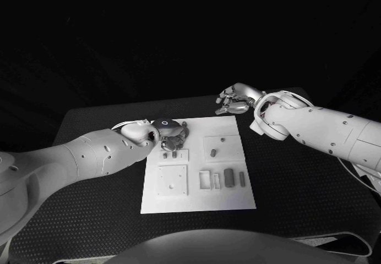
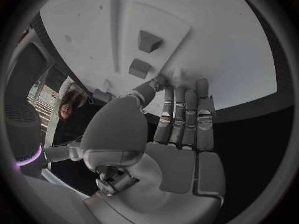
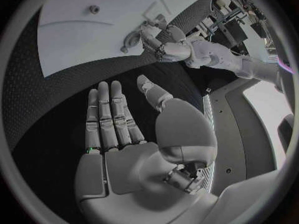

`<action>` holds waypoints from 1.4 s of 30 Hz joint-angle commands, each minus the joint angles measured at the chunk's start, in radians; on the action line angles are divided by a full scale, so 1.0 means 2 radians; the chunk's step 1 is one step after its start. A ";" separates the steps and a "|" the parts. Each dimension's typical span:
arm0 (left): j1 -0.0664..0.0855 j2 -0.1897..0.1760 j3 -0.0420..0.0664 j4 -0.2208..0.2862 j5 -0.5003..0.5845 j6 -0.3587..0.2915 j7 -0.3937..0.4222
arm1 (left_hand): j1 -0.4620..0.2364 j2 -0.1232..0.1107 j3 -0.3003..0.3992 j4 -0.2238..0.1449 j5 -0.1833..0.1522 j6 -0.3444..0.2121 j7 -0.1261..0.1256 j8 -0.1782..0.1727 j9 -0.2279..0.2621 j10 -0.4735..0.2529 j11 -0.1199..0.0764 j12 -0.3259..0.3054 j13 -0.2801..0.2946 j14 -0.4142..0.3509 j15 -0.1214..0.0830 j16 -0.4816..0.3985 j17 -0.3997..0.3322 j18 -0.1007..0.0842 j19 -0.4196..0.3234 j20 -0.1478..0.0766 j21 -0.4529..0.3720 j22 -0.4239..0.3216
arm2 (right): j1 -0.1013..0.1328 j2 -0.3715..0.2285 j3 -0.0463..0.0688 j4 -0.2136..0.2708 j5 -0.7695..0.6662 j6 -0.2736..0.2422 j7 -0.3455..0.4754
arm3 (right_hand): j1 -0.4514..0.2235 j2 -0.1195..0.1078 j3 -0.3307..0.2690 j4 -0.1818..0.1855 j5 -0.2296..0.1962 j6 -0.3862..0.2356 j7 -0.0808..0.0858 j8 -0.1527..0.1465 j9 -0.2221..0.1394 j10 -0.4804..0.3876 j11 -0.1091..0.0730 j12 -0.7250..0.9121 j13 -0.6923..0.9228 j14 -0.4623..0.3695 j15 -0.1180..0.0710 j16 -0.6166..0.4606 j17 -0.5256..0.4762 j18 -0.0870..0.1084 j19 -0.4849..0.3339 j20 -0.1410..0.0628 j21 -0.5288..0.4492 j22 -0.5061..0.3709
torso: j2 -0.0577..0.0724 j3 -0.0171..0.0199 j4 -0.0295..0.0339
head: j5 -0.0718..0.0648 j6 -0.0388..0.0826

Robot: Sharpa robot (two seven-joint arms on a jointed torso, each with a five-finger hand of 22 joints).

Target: Assemble the parts on the task board

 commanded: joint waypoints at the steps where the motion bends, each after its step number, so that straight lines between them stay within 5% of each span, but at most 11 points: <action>1: -0.003 -0.002 -0.002 0.001 0.013 -0.005 0.004 | -0.001 0.006 0.000 0.003 0.005 0.001 0.003 0.002 0.001 0.005 -0.001 0.002 -0.001 0.005 -0.001 0.002 -0.001 0.006 0.003 -0.002 0.004 0.012 | 0.000 0.000 0.000 0.000 0.001 0.003 0.004 | -0.003 0.003 -0.002 0.000 0.001 0.004 0.001 0.003 -0.001 -0.006 -0.002 0.003 -0.001 0.004 0.000 -0.003 0.001 0.002 0.001 0.002 -0.002 0.001 | 0.000 0.0000 0.0001 | 0.000 0.000; 14: -0.003 -0.009 -0.001 0.006 0.035 -0.026 0.005 | -0.001 0.013 0.002 0.004 0.023 -0.002 0.006 0.001 0.000 0.010 -0.001 0.000 -0.003 0.010 -0.003 0.001 -0.003 0.006 0.006 -0.004 0.005 0.011 | 0.000 -0.001 0.000 0.001 0.001 0.003 0.004 | -0.003 0.003 -0.002 0.000 0.001 0.004 0.001 0.003 -0.001 -0.006 -0.002 0.003 -0.001 0.004 0.000 -0.003 0.001 0.002 0.001 0.002 -0.003 0.001 | 0.000 -0.0005 0.0005 | 0.000 0.000; 29: -0.002 -0.017 0.000 0.014 0.050 -0.041 0.003 | 0.008 0.018 0.007 -0.002 0.026 -0.003 0.007 0.001 -0.001 0.012 -0.001 -0.002 -0.005 0.013 -0.003 0.000 -0.005 0.006 0.006 -0.005 0.005 0.011 | 0.000 -0.003 0.000 0.003 0.002 0.002 0.004 | -0.003 0.003 -0.002 0.000 0.001 0.004 0.000 0.003 -0.001 -0.006 -0.002 0.003 -0.002 0.004 0.000 -0.004 0.001 0.002 0.001 0.002 -0.003 0.001 | 0.000 -0.0006 0.0009 | 0.002 0.000; 42: -0.002 -0.018 0.003 0.018 0.056 -0.033 -0.007 | 0.009 0.011 0.005 -0.008 0.020 -0.005 0.008 0.001 -0.001 0.013 -0.001 -0.003 -0.007 0.014 -0.003 -0.001 -0.007 0.005 0.007 -0.005 0.004 0.011 | 0.000 -0.003 0.000 0.004 0.002 0.002 0.003 | -0.002 0.003 -0.002 0.000 0.001 0.004 0.000 0.003 -0.001 -0.006 -0.002 0.004 -0.002 0.004 0.000 -0.004 0.002 0.002 0.001 0.002 -0.003 0.001 | 0.000 -0.0001 0.0005 | 0.005 0.000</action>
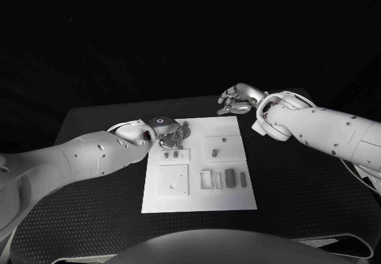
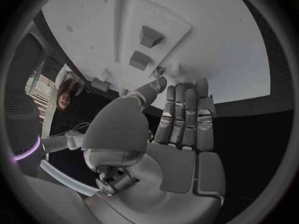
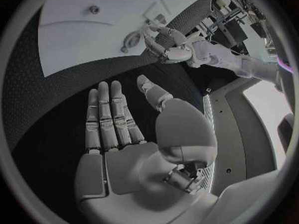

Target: Assemble the parts on the task board

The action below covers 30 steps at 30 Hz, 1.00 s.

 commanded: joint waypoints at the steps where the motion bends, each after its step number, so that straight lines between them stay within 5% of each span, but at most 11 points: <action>1: 0.000 0.003 0.000 -0.002 0.005 0.002 -0.007 | -0.001 -0.006 -0.002 -0.002 -0.004 -0.002 0.005 0.001 -0.001 0.003 -0.001 -0.003 -0.001 0.003 -0.001 -0.002 -0.001 0.004 0.003 -0.001 0.002 0.010 | 0.000 0.000 0.000 0.001 0.001 0.002 0.003 | -0.002 0.003 -0.002 0.000 0.001 0.004 0.001 0.003 -0.001 -0.005 -0.003 0.002 -0.001 0.004 0.000 -0.002 0.001 0.002 0.001 0.002 -0.003 0.000 | 0.000 0.0007 -0.0004 | 0.001 0.000; 12: 0.000 0.003 -0.002 -0.002 0.003 0.026 -0.020 | -0.039 -0.045 -0.041 0.002 -0.005 -0.015 0.012 -0.005 -0.004 -0.004 0.003 -0.007 -0.004 -0.004 0.002 -0.005 -0.004 0.003 -0.002 0.001 -0.005 0.009 | 0.000 0.000 0.000 0.000 0.001 0.003 0.003 | -0.002 0.003 -0.002 0.000 0.001 0.004 0.001 0.003 -0.001 -0.005 -0.003 0.002 -0.001 0.004 0.000 -0.002 0.001 0.003 0.001 0.002 -0.003 0.001 | 0.000 0.0007 -0.0009 | 0.001 0.000; 20: 0.000 -0.005 0.000 -0.001 0.035 0.036 -0.015 | -0.047 -0.035 -0.045 0.007 -0.004 -0.016 0.012 -0.004 -0.005 -0.002 0.002 -0.007 -0.004 -0.003 0.002 -0.004 -0.004 0.005 0.000 0.001 -0.006 0.009 | 0.000 0.000 0.000 0.000 0.001 0.003 0.004 | -0.002 0.003 -0.002 0.000 0.001 0.004 0.001 0.003 -0.001 -0.005 -0.003 0.002 -0.001 0.004 0.000 -0.003 0.001 0.003 0.001 0.002 -0.003 0.001 | 0.000 0.0002 -0.0008 | 0.001 0.000; 30: 0.000 -0.001 0.000 0.002 0.023 0.054 -0.023 | -0.044 -0.050 -0.057 -0.004 -0.035 -0.014 0.012 -0.001 -0.004 -0.002 0.001 -0.006 -0.005 -0.005 0.001 -0.002 -0.004 0.006 0.001 0.001 -0.009 0.010 | 0.000 0.001 0.000 -0.001 0.001 0.003 0.004 | -0.002 0.003 -0.002 0.000 0.001 0.004 0.001 0.003 -0.001 -0.006 -0.003 0.002 -0.002 0.004 0.000 -0.003 0.002 0.003 0.001 0.003 -0.003 0.001 | 0.000 0.0001 -0.0007 | 0.000 0.000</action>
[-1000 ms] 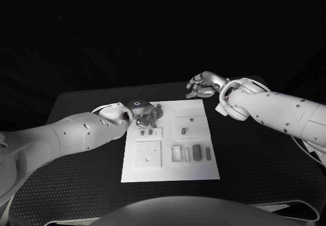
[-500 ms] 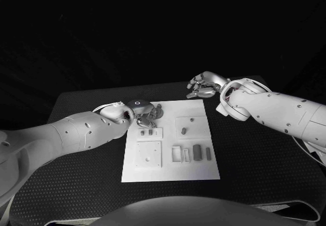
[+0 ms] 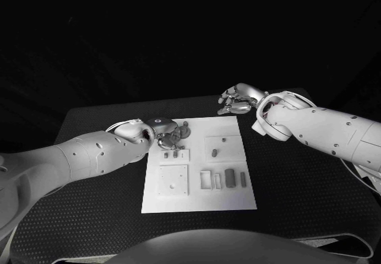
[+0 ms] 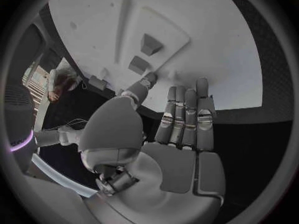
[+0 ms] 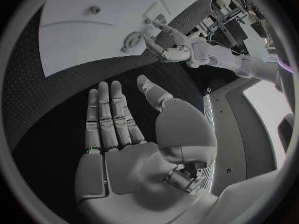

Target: Assemble the parts on the task board

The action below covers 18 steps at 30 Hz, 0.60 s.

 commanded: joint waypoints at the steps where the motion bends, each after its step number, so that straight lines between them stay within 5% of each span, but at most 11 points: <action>1: -0.001 0.003 0.000 0.003 -0.006 0.021 -0.005 | 0.004 -0.004 -0.001 -0.004 -0.003 0.000 -0.002 0.002 0.000 0.001 -0.001 0.000 0.000 -0.003 -0.001 0.001 0.000 0.009 0.002 0.001 -0.003 0.010 | 0.000 0.000 0.000 0.000 0.000 0.003 0.004 | -0.002 0.004 -0.002 0.000 0.001 0.005 0.000 0.003 0.000 -0.007 -0.002 0.003 -0.001 0.004 0.000 -0.003 0.001 0.003 0.001 0.003 -0.003 0.000 | 0.000 0.0000 0.0004 | 0.000 0.000; 18: -0.001 0.005 0.000 0.002 0.013 0.028 -0.001 | 0.005 0.012 0.001 -0.003 0.000 0.010 -0.007 0.009 0.003 0.009 -0.005 0.003 0.000 0.002 -0.002 0.004 0.000 0.009 0.007 -0.001 -0.003 0.010 | 0.000 0.001 0.000 0.000 0.000 0.003 0.004 | -0.002 0.004 -0.002 0.000 0.001 0.005 0.000 0.003 -0.001 -0.007 -0.002 0.003 -0.001 0.004 0.000 -0.003 0.001 0.003 0.001 0.003 -0.004 0.001 | 0.000 0.0006 0.0001 | -0.001 0.000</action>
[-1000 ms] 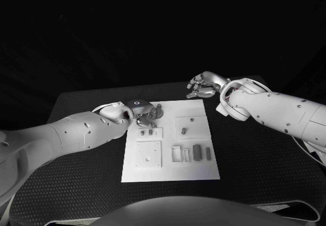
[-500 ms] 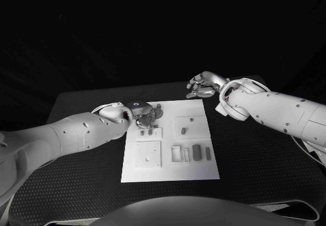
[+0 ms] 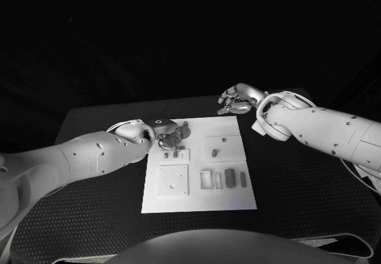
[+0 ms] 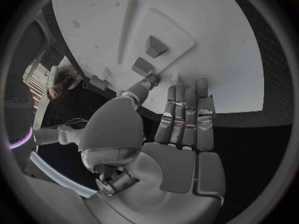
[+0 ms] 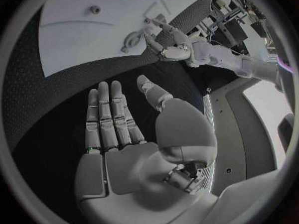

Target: Assemble the parts on the task board

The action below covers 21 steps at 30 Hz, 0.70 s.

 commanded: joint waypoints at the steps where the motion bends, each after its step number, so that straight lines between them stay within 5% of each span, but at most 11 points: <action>1: -0.001 0.006 -0.001 0.000 0.007 0.019 0.002 | 0.003 0.009 0.002 0.001 0.001 0.005 -0.002 0.003 0.001 0.005 0.000 0.004 0.000 0.002 -0.003 0.004 0.000 0.004 0.004 -0.001 -0.003 0.010 | 0.000 0.001 0.000 0.000 0.000 0.003 0.004 | -0.002 0.004 -0.002 0.000 0.001 0.004 0.001 0.003 -0.001 -0.005 -0.003 0.003 -0.001 0.004 0.000 -0.003 0.001 0.003 0.001 0.003 -0.002 0.001 | 0.000 0.0001 0.0001 | 0.000 0.000; 21: -0.001 0.015 -0.003 -0.004 0.007 0.026 -0.001 | 0.006 0.039 0.002 -0.002 0.000 0.016 -0.008 0.009 0.003 0.014 -0.005 0.005 0.000 0.007 -0.006 0.006 0.000 0.003 0.008 -0.004 -0.002 0.011 | 0.000 0.002 0.000 -0.001 0.000 0.003 0.004 | -0.002 0.004 -0.002 0.000 0.001 0.004 0.001 0.003 -0.001 -0.006 -0.003 0.004 -0.001 0.005 0.000 -0.004 0.001 0.003 0.001 0.003 -0.002 0.001 | 0.000 0.0002 -0.0003 | -0.001 0.000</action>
